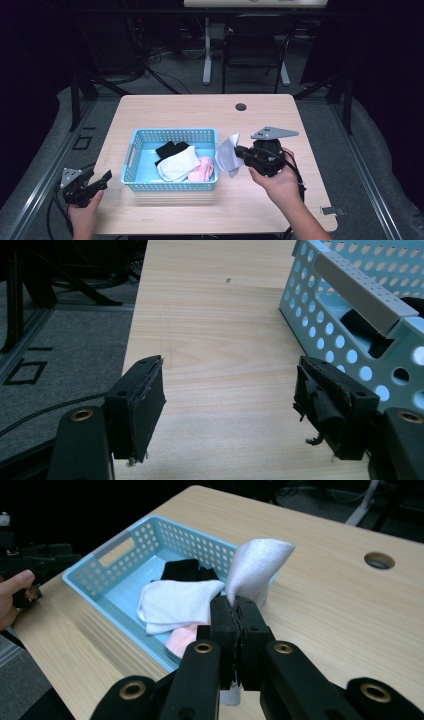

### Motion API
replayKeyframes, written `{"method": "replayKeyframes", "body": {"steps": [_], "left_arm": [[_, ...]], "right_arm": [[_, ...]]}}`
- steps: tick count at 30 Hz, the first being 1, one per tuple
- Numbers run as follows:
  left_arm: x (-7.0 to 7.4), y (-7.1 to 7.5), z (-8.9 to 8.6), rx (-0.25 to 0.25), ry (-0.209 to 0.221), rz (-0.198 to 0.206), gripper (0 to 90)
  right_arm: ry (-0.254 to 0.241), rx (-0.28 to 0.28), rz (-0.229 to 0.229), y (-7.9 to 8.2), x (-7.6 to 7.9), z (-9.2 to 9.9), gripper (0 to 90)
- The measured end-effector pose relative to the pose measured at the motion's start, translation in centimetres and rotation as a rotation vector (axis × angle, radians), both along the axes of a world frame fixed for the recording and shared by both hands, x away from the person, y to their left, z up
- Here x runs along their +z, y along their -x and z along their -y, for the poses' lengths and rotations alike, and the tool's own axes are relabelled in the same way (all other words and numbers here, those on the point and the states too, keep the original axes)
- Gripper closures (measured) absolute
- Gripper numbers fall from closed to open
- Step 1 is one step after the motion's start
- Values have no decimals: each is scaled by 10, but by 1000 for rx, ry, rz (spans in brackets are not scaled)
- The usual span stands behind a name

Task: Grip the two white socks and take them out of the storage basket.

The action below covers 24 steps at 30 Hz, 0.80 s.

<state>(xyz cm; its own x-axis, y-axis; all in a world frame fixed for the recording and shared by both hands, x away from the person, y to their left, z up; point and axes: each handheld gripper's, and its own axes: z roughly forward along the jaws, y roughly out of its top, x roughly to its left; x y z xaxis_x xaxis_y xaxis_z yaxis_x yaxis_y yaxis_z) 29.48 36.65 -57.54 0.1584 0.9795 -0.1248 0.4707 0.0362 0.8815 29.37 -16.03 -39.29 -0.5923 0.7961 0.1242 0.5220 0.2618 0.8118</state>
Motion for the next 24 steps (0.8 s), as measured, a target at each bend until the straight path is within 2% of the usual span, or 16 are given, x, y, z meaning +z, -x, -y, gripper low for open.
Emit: {"method": "replayKeyframes", "body": {"steps": [6,18,24], "left_arm": [[0,0,1,-2,-2,-1,279],[0,0,1,-1,-1,-2,279],[0,0,1,-2,-4,-2,279]], "right_arm": [[-4,-32,-40,-6,-22,9,882],[-26,-49,-100,-14,-61,21,882],[-9,-82,-129,-17,-79,32,882]]}}
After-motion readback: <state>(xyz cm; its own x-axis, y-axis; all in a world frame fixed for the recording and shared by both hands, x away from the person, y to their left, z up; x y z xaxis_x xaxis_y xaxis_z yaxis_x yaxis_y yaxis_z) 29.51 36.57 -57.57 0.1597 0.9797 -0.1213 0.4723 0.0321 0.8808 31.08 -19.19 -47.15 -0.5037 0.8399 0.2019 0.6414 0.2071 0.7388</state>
